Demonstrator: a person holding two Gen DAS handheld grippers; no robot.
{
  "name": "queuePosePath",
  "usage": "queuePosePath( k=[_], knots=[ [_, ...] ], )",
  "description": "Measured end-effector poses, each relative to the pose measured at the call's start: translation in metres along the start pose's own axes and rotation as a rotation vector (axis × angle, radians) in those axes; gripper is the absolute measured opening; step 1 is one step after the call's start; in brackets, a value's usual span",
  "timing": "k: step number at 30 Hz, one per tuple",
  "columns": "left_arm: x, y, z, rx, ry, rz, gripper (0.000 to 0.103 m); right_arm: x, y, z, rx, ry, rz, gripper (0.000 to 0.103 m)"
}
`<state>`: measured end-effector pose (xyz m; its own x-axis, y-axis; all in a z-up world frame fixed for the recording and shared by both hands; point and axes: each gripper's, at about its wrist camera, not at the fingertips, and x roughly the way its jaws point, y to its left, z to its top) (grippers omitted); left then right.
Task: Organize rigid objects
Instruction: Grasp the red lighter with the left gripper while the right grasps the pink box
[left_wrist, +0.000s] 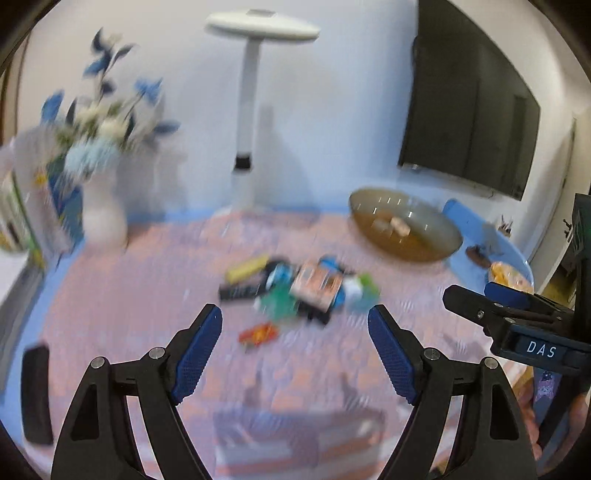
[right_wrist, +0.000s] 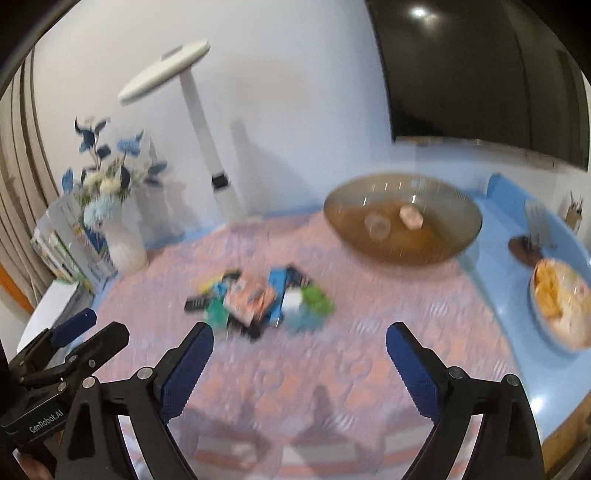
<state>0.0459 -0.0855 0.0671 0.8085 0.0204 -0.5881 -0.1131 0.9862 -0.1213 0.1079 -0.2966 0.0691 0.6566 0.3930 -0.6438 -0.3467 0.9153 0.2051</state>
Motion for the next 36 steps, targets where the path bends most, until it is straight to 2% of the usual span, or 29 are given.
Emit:
queuePosePath(
  k=[5,8,10,18,25,27,30,32,36],
  knots=[
    [-0.011,0.011,-0.033,-0.02,0.007,-0.018,0.08,-0.002,0.015,-0.03,-0.024,0.029,-0.018,0.094],
    [-0.019,0.011,-0.043,-0.012,-0.003,-0.015,0.08,-0.009,0.031,-0.037,-0.077,0.008,-0.077,0.094],
    [-0.024,0.008,-0.046,0.004,-0.013,-0.008,0.08,-0.014,0.042,-0.04,-0.117,-0.012,-0.115,0.094],
    [-0.028,0.013,-0.046,-0.007,-0.018,-0.031,0.08,-0.018,0.06,-0.043,-0.163,-0.023,-0.126,0.094],
    [-0.009,0.026,-0.05,-0.025,0.035,-0.014,0.08,-0.001,0.049,-0.044,-0.143,0.015,-0.116,0.094],
    [0.002,0.03,-0.05,-0.015,0.074,-0.018,0.08,0.007,0.041,-0.045,-0.125,0.036,-0.11,0.094],
    [0.02,0.029,-0.048,0.046,0.145,-0.044,0.078,0.019,0.03,-0.043,-0.105,0.069,-0.088,0.094],
    [0.033,0.03,-0.044,0.081,0.184,-0.09,0.076,0.027,0.022,-0.04,-0.09,0.089,-0.061,0.091],
    [0.059,0.032,-0.031,0.172,0.22,-0.102,0.076,0.044,0.004,-0.037,-0.055,0.13,-0.015,0.085]
  ],
)
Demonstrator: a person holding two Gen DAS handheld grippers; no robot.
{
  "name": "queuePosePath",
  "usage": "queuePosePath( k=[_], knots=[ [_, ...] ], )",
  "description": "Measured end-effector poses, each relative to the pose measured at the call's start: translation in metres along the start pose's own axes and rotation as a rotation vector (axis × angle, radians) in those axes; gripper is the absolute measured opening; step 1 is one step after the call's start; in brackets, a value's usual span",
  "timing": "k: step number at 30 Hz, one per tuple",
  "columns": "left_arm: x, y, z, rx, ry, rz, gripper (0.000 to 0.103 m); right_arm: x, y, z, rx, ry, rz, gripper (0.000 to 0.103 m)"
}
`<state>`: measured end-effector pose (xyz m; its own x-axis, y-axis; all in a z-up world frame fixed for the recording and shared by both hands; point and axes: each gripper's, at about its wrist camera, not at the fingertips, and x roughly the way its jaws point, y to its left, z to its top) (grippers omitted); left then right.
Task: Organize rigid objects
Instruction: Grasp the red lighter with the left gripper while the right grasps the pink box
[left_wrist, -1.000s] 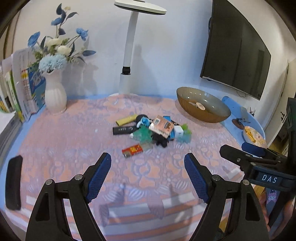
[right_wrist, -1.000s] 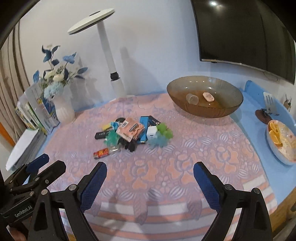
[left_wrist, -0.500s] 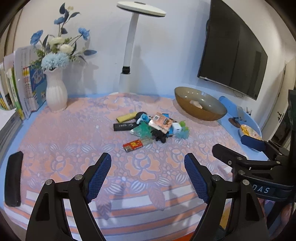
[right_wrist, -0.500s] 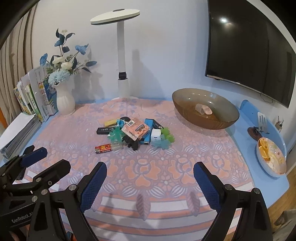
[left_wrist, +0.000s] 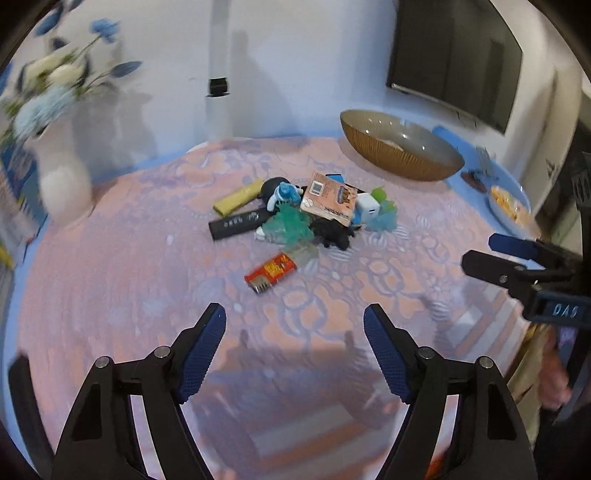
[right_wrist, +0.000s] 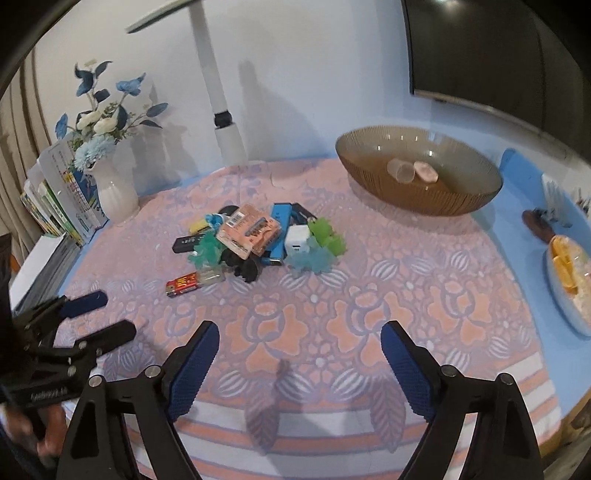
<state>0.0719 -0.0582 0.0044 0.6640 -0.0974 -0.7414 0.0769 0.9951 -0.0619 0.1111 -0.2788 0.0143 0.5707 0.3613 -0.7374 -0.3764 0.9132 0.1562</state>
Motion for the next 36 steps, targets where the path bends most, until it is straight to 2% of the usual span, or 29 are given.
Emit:
queuePosePath(
  k=[3,6,9,11,15,18,23,27,29,30,31,32,33,35,36],
  knots=[
    [0.014,0.005,0.015,0.034,0.027,-0.038,0.075,0.016,-0.014,0.009,0.011,0.041,0.024,0.07],
    [0.029,0.007,0.029,0.053,0.053,-0.059,0.076,0.029,-0.024,0.022,0.019,0.058,0.043,0.067],
    [0.048,0.01,0.037,0.081,0.088,-0.063,0.074,0.04,-0.018,0.037,-0.051,0.071,0.063,0.067],
    [0.061,0.013,0.041,0.094,0.115,-0.067,0.067,0.046,-0.007,0.047,-0.125,0.074,0.081,0.067],
    [0.087,0.018,0.045,0.114,0.17,-0.106,0.067,0.062,0.022,0.068,-0.265,0.058,0.126,0.067],
    [0.1,0.02,0.044,0.125,0.191,-0.081,0.067,0.082,0.041,0.08,-0.362,0.062,0.141,0.067],
    [0.103,0.029,0.046,0.11,0.188,-0.133,0.065,0.116,0.059,0.086,-0.501,0.097,0.128,0.067],
    [0.104,0.026,0.045,0.138,0.193,-0.136,0.065,0.139,0.059,0.092,-0.512,0.147,0.139,0.067],
    [0.105,0.023,0.045,0.149,0.191,-0.135,0.064,0.151,0.055,0.095,-0.466,0.185,0.195,0.067],
    [0.106,0.022,0.045,0.148,0.19,-0.127,0.062,0.154,0.053,0.095,-0.443,0.198,0.212,0.063],
    [0.109,0.022,0.046,0.148,0.191,-0.12,0.061,0.154,0.051,0.096,-0.427,0.187,0.201,0.051],
    [0.107,0.021,0.046,0.143,0.191,-0.109,0.055,0.152,0.052,0.094,-0.43,0.178,0.196,0.051],
    [0.105,0.021,0.046,0.131,0.189,-0.112,0.041,0.149,0.052,0.093,-0.432,0.165,0.185,0.05],
    [0.1,0.018,0.044,0.121,0.174,-0.134,0.027,0.143,0.053,0.09,-0.431,0.151,0.161,0.047],
    [0.099,0.016,0.042,0.122,0.169,-0.131,0.023,0.138,0.052,0.089,-0.423,0.139,0.153,0.045]
  ],
)
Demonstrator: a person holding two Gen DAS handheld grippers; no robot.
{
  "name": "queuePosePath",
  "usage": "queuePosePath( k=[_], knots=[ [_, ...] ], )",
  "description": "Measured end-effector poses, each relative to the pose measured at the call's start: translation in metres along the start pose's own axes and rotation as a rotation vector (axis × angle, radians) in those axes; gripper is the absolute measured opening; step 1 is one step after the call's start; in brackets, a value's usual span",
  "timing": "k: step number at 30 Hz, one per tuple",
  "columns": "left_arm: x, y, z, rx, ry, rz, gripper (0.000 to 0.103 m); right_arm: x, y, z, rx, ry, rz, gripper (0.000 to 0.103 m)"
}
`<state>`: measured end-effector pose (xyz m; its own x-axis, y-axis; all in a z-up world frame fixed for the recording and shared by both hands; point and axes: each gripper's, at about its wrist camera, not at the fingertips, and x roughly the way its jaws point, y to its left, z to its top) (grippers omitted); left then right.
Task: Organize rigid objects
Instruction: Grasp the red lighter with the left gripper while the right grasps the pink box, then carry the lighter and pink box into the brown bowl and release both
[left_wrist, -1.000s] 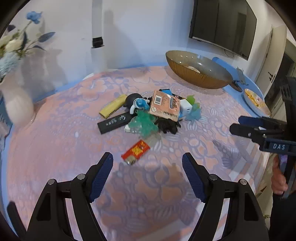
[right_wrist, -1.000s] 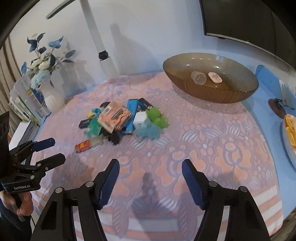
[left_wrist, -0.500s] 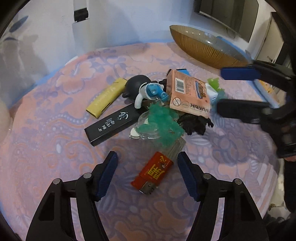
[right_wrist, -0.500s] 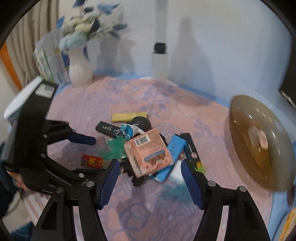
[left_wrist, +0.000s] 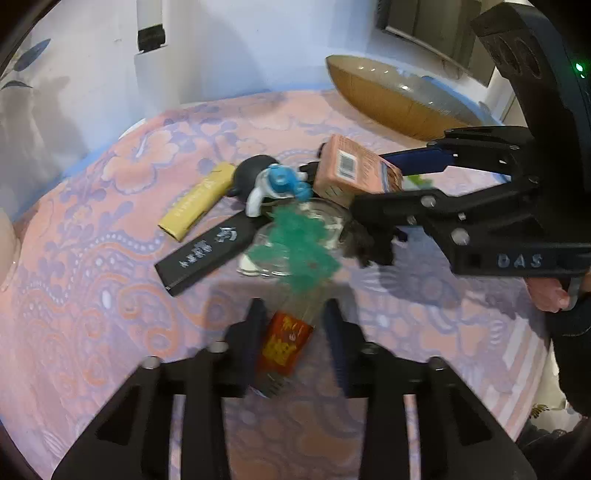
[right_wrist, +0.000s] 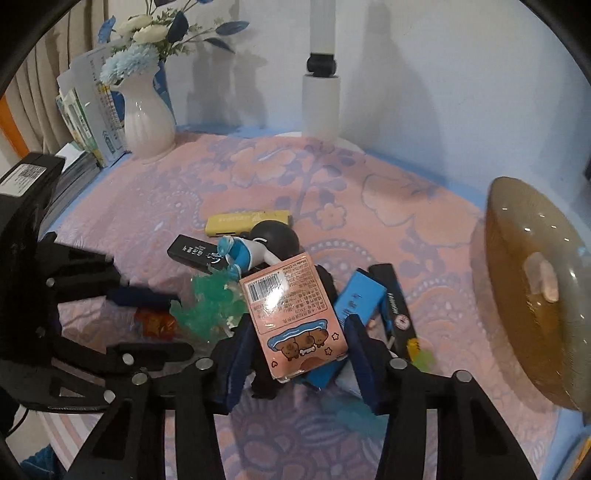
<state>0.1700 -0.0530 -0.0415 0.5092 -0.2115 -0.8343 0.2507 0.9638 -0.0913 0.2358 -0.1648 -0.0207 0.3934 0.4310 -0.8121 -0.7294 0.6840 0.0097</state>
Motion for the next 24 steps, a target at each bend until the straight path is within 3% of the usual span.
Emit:
queuePosePath(
  k=[2,7,12,16,20,22,24],
  knots=[
    [-0.004,-0.005,-0.006,-0.008,-0.013,0.019,0.021,-0.013,-0.001,-0.004,0.028,-0.032,-0.016,0.045],
    [-0.025,-0.003,-0.026,-0.103,-0.039,-0.016,0.02,-0.057,-0.004,-0.026,0.121,-0.078,-0.031,0.044],
    [-0.033,-0.009,-0.044,-0.158,-0.029,-0.029,0.02,-0.063,-0.008,-0.07,0.232,0.011,-0.023,0.044],
    [-0.028,-0.019,-0.05,-0.144,-0.022,0.015,0.021,-0.047,-0.008,-0.098,0.282,0.069,-0.023,0.044],
    [-0.029,-0.028,-0.054,-0.124,-0.02,0.02,0.042,-0.046,-0.002,-0.105,0.256,0.06,-0.031,0.046],
    [-0.028,-0.034,-0.057,-0.095,-0.018,0.049,0.042,-0.047,-0.004,-0.108,0.269,0.055,-0.006,0.055],
    [-0.027,-0.04,-0.058,-0.071,-0.02,0.083,0.042,-0.045,-0.004,-0.107,0.279,0.046,0.012,0.056]
  ],
)
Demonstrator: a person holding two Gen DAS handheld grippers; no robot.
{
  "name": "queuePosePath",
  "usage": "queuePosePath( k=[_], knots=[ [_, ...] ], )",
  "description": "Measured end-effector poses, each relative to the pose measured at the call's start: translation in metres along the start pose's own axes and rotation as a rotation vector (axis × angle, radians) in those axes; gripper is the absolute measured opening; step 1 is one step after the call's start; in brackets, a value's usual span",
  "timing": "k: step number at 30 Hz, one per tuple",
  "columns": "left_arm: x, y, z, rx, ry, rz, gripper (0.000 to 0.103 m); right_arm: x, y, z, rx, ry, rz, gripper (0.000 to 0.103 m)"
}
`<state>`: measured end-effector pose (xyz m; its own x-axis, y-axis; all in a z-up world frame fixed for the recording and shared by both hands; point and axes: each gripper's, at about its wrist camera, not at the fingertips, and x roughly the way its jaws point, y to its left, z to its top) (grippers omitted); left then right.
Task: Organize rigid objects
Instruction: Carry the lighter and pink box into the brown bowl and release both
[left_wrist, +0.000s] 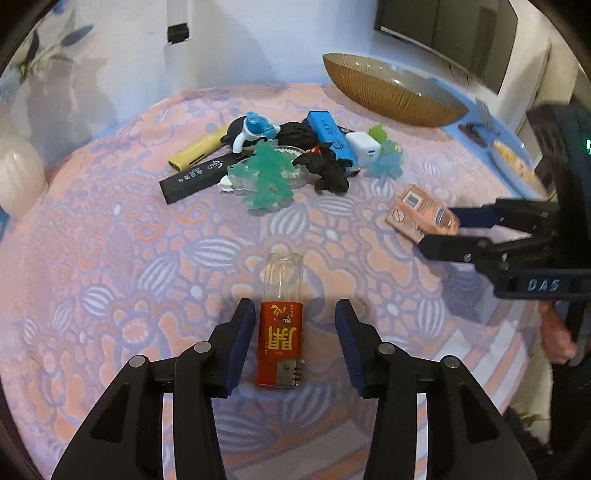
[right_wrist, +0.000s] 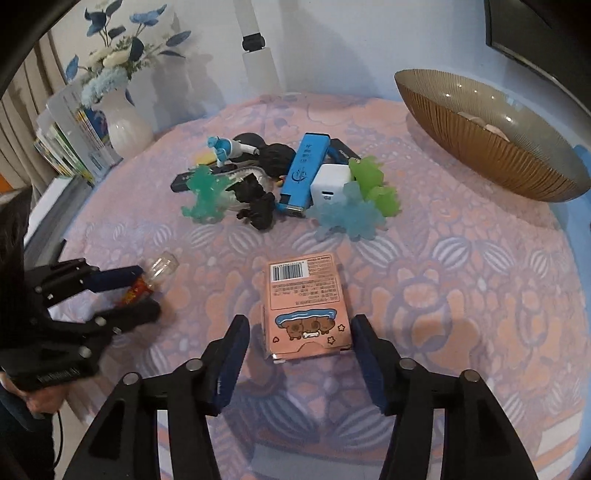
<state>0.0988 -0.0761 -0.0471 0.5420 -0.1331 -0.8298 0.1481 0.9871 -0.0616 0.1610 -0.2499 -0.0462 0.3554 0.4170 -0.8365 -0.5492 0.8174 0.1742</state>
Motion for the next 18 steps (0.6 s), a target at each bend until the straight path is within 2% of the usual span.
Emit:
queuePosePath(
  k=[2,3,4,5,7,11,12,16,18],
  knots=[
    [0.0,-0.001,-0.001,-0.004,-0.013,0.011,0.041,0.001,0.0,-0.002,-0.003,-0.007,-0.005,0.056],
    [0.001,-0.002,-0.001,-0.007,-0.021,0.019,0.034,0.0,0.001,-0.002,-0.009,-0.015,-0.011,0.055],
    [0.001,-0.003,-0.001,-0.009,-0.026,0.024,0.031,0.001,0.002,-0.003,-0.016,-0.022,-0.022,0.048],
    [0.001,-0.003,-0.001,-0.01,-0.03,0.025,0.021,0.002,0.005,-0.004,-0.025,-0.027,-0.04,0.043],
    [0.001,-0.006,0.001,-0.015,-0.033,0.018,0.02,0.003,0.01,-0.004,-0.042,-0.032,-0.072,0.04],
    [-0.008,-0.013,0.009,-0.016,-0.079,-0.018,0.02,-0.014,0.003,-0.001,0.021,-0.072,0.032,0.04],
    [-0.014,-0.017,0.015,-0.01,-0.102,-0.029,0.02,-0.023,0.0,0.003,0.034,-0.092,0.031,0.04],
    [-0.036,-0.031,0.052,0.013,-0.194,-0.069,0.02,-0.068,-0.028,0.028,0.071,-0.206,-0.012,0.04],
    [-0.043,-0.04,0.084,0.03,-0.234,-0.097,0.02,-0.09,-0.048,0.04,0.109,-0.26,-0.063,0.04]
  ],
)
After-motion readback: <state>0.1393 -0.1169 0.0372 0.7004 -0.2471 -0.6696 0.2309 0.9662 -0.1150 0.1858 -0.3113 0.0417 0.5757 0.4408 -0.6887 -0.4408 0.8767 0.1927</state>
